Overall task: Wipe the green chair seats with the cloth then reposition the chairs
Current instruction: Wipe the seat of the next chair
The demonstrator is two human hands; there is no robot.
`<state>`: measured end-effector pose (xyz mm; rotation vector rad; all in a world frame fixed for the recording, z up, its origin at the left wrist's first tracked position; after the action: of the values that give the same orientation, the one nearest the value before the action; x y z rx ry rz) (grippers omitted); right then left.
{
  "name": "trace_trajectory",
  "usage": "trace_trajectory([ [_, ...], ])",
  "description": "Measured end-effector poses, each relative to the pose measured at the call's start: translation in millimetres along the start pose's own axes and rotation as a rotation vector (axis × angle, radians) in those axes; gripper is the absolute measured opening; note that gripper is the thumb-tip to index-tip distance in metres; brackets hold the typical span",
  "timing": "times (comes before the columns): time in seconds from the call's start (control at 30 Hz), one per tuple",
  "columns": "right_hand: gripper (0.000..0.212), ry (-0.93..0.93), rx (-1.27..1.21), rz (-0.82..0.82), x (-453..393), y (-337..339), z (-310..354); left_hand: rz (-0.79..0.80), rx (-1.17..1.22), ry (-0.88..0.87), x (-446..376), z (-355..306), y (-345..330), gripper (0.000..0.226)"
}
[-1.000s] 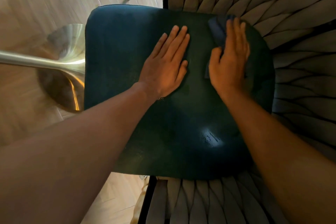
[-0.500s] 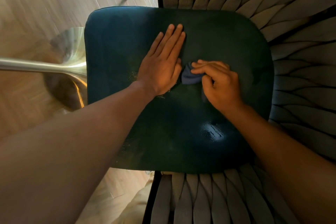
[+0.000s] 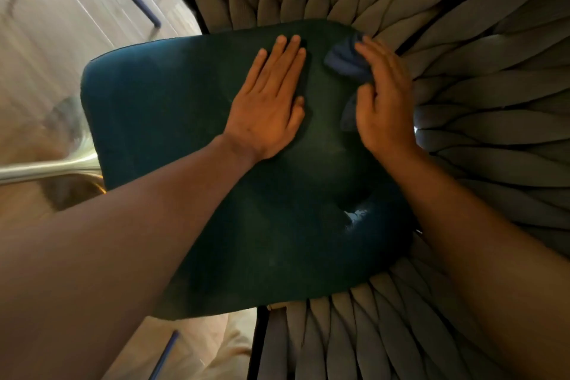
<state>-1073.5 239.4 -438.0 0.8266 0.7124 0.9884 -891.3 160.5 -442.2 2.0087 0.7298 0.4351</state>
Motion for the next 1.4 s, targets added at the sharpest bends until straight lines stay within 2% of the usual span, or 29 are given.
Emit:
trace_trajectory([
  [0.07, 0.059, -0.016, 0.061, 0.019, -0.6, -14.1, -2.9, 0.016, -0.008, 0.003, -5.7, 2.1, -7.6, 0.064],
  [0.13, 0.059, -0.036, 0.109, -0.037, 2.9, -21.6, -2.4, 0.017, -0.037, -0.005, -5.9, 4.6, -12.7, 0.063],
  [0.2, 0.056, -0.062, 0.100, -0.104, 4.7, -24.7, -0.1, 0.018, -0.050, -0.014, -5.7, 5.6, -14.6, 0.063],
  [0.3, 0.049, -0.050, 0.053, -0.120, 12.6, -24.9, 4.6, 0.032, -0.048, -0.019, -4.8, 6.8, -14.9, 0.063],
  [0.47, 0.041, 0.021, -0.034, -0.076, 37.3, -19.0, 15.7, 0.025, 0.019, -0.051, -6.0, 9.6, -11.6, 0.064],
  [0.67, 0.038, -0.072, -0.115, -0.005, 70.2, -16.0, 25.8, 0.073, 0.082, -0.059, -6.5, 12.0, -5.4, 0.066],
  [0.83, 0.040, -0.179, -0.229, 0.134, 95.2, 0.1, 24.8, 0.111, 0.005, -0.113, -6.4, 2.5, -3.4, 0.067],
  [0.9, 0.038, -0.224, -0.208, 0.067, 101.1, 15.4, 21.3, 0.154, -0.019, -0.221, -6.3, -7.2, -7.9, 0.066],
  [1.03, 0.039, -0.333, -0.044, -0.216, 96.9, 40.8, -1.1, 0.223, -0.062, -0.355, -9.1, -30.9, -25.7, 0.066],
  [1.1, 0.046, -0.396, -0.032, -0.221, 86.9, 35.7, -15.4, 0.248, -0.065, -0.342, -10.7, -36.2, -33.4, 0.066],
  [1.17, 0.053, -0.425, -0.017, -0.150, 81.2, 21.0, -22.2, 0.263, -0.061, -0.318, -11.4, -35.4, -37.1, 0.066],
  [1.4, 0.050, -0.286, 0.041, -0.193, 92.1, 10.5, -14.5, 0.265, -0.048, -0.325, -10.6, -33.0, -39.1, 0.065],
])
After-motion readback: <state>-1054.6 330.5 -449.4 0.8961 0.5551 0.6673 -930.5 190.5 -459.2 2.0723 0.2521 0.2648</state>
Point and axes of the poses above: each hand's wrist, its own x-axis away from the middle knuckle, its own y-axis out of the back of the hand, z = x × y, the point moved 3 cm from there along -x, towards the middle knuckle, and after that the axes turned 13 degrees about x, right-handed, at the moved point
